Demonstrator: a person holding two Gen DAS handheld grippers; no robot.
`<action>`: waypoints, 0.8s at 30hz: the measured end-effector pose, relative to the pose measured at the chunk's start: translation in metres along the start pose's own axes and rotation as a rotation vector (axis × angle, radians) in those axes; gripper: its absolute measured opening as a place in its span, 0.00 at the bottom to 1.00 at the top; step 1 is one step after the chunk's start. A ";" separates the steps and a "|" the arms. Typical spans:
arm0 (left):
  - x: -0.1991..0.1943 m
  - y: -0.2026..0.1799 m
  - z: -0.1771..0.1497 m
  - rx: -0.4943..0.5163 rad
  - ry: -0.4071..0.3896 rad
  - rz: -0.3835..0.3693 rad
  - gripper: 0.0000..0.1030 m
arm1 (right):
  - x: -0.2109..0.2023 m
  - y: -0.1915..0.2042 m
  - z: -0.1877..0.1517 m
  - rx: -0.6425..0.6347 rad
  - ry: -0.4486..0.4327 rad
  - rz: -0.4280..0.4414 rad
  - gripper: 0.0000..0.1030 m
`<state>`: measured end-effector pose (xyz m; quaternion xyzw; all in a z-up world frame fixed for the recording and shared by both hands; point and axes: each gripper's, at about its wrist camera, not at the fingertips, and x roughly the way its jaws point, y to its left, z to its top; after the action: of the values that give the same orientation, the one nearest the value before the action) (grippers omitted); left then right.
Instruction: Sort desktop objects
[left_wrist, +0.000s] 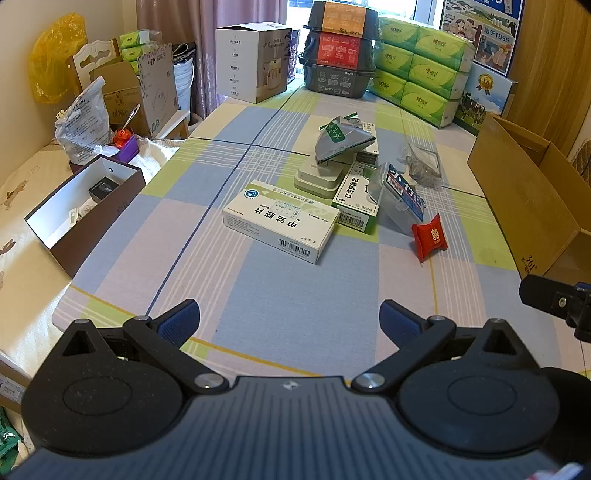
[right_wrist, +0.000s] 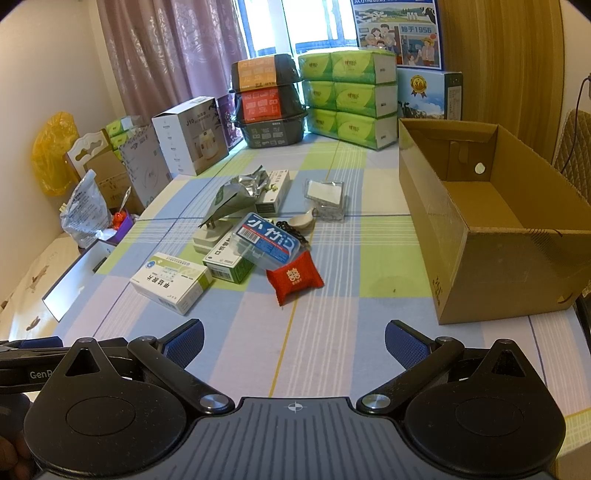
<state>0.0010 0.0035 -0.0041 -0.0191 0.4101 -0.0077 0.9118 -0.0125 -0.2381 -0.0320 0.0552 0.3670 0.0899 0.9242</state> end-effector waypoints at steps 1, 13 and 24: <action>0.000 0.000 0.000 0.000 0.000 0.000 0.99 | 0.000 0.000 0.000 0.000 0.000 0.000 0.98; 0.000 0.000 0.000 -0.001 0.001 -0.001 0.99 | 0.000 0.000 -0.001 0.001 0.000 0.001 0.98; 0.000 -0.002 -0.002 -0.009 0.002 -0.007 0.99 | -0.002 -0.001 -0.001 0.002 0.000 0.003 0.98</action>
<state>-0.0003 0.0014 -0.0059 -0.0245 0.4112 -0.0091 0.9112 -0.0142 -0.2400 -0.0313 0.0566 0.3672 0.0909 0.9240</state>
